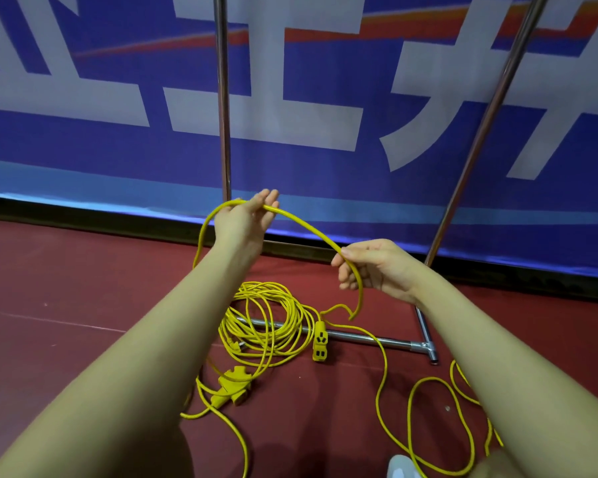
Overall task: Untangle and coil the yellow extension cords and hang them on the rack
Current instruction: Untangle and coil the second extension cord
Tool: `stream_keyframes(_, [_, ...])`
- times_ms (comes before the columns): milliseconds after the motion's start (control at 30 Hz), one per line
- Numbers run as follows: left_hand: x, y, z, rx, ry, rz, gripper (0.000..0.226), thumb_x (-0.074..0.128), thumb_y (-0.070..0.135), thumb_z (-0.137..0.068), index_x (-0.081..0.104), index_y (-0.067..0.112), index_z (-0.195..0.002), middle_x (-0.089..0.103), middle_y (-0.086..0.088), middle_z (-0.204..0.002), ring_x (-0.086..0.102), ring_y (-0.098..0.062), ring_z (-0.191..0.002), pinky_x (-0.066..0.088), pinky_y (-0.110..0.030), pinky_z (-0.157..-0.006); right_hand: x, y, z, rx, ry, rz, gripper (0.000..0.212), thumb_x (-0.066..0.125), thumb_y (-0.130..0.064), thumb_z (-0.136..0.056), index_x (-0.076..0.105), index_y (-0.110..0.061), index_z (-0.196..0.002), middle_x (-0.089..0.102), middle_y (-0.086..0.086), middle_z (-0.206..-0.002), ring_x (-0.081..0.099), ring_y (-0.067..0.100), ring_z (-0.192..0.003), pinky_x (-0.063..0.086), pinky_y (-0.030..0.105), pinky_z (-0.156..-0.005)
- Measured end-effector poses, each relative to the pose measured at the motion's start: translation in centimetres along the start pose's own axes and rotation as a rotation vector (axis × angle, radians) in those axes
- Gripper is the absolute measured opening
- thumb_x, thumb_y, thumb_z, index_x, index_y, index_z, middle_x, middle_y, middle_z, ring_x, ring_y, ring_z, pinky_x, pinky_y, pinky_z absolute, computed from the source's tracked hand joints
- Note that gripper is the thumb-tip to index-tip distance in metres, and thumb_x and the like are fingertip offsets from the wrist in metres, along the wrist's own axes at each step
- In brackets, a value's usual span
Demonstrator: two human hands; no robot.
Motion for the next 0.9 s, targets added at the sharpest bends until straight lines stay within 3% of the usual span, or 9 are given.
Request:
stream_keyframes(67, [0.0, -1.2, 0.3, -0.085, -0.028, -0.049, 0.003, 0.050, -0.006, -0.092, 0.052, -0.006, -0.093, 0.058, -0.016, -0.109, 0.068, -0.021, -0.079, 0.057, -0.030, -0.075, -0.2, 0.0, -0.2, -0.011, 0.041, -0.007, 0.021, 0.049, -0.012, -0.095, 0.064, -0.003, -0.085, 0.066, 0.005, -0.063, 0.067, 0.017, -0.059, 0.053, 0.021, -0.058])
stream_keyframes(133, [0.7, -3.0, 1.2, -0.143, -0.114, -0.145, 0.014, 0.055, -0.005, -0.089, 0.052, -0.006, -0.103, 0.062, -0.015, -0.097, 0.071, -0.019, -0.071, 0.059, -0.030, -0.068, -0.1, -0.1, -0.3, -0.016, 0.065, -0.013, 0.020, 0.049, -0.013, -0.095, 0.065, -0.004, -0.085, 0.067, 0.004, -0.063, 0.069, 0.017, -0.060, 0.053, 0.020, -0.057])
stream_keyframes(233, [2.0, -5.0, 2.6, -0.147, -0.211, -0.266, 0.036, 0.054, -0.010, -0.088, 0.037, 0.004, -0.116, 0.064, -0.015, -0.097, 0.068, -0.022, -0.081, 0.058, -0.029, -0.069, 0.4, -0.2, -0.4, -0.027, 0.051, -0.014, 0.020, 0.050, -0.013, -0.095, 0.065, -0.004, -0.086, 0.068, 0.005, -0.065, 0.069, 0.017, -0.062, 0.054, 0.020, -0.059])
stream_keyframes(400, [1.8, -3.8, 1.9, -0.051, -0.124, -0.282, 0.048, 0.049, -0.017, -0.087, 0.034, -0.002, -0.131, 0.064, -0.013, -0.094, 0.066, -0.021, -0.084, 0.052, -0.031, -0.080, 1.4, -0.7, -0.3, -0.026, -0.003, 0.020, 0.022, 0.049, -0.015, -0.095, 0.065, -0.002, -0.087, 0.069, 0.007, -0.067, 0.068, 0.017, -0.062, 0.052, 0.020, -0.059])
stream_keyframes(567, [0.1, -1.3, 0.1, 0.065, -0.001, -0.146, 0.055, 0.047, -0.016, -0.089, 0.028, -0.003, -0.138, 0.058, -0.022, -0.114, 0.064, -0.026, -0.090, 0.053, -0.035, -0.086, 0.7, -0.4, 0.0, 0.038, -0.020, 0.107, 0.026, 0.049, -0.021, -0.096, 0.065, -0.005, -0.083, 0.067, 0.006, -0.065, 0.067, 0.019, -0.060, 0.050, 0.023, -0.060])
stream_keyframes(667, [-0.9, -1.2, -0.4, 0.055, 0.030, -0.094, 0.039, 0.052, -0.009, -0.090, 0.037, -0.002, -0.126, 0.061, -0.019, -0.110, 0.068, -0.023, -0.082, 0.055, -0.036, -0.081, 0.2, -0.2, 0.0, 0.038, -0.006, 0.100, 0.022, 0.050, -0.017, -0.094, 0.065, -0.004, -0.084, 0.068, 0.005, -0.065, 0.067, 0.018, -0.058, 0.051, 0.022, -0.058])
stream_keyframes(767, [0.3, -3.2, 0.9, -0.040, -0.099, -0.176, 0.014, 0.057, 0.000, -0.091, 0.048, -0.001, -0.102, 0.064, -0.017, -0.099, 0.070, -0.019, -0.075, 0.058, -0.030, -0.073, 0.0, -0.1, -0.2, 0.029, 0.036, 0.080, 0.020, 0.051, -0.016, -0.094, 0.064, -0.004, -0.084, 0.068, 0.004, -0.063, 0.067, 0.015, -0.055, 0.052, 0.020, -0.054])
stream_keyframes(900, [1.7, -5.2, 2.4, -0.067, -0.187, -0.294, 0.038, 0.056, -0.007, -0.088, 0.036, 0.003, -0.119, 0.064, -0.016, -0.101, 0.068, -0.023, -0.085, 0.058, -0.030, -0.071, 0.3, -0.2, -0.5, 0.006, 0.049, 0.073, 0.020, 0.052, -0.016, -0.094, 0.065, -0.005, -0.085, 0.069, 0.004, -0.064, 0.068, 0.015, -0.057, 0.052, 0.019, -0.055])
Point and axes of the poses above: each hand's wrist, its own z-axis away from the middle knuckle, its own x-axis out of the palm, y = z × x, the point moved 5 cm from there along -z, towards the middle knuckle
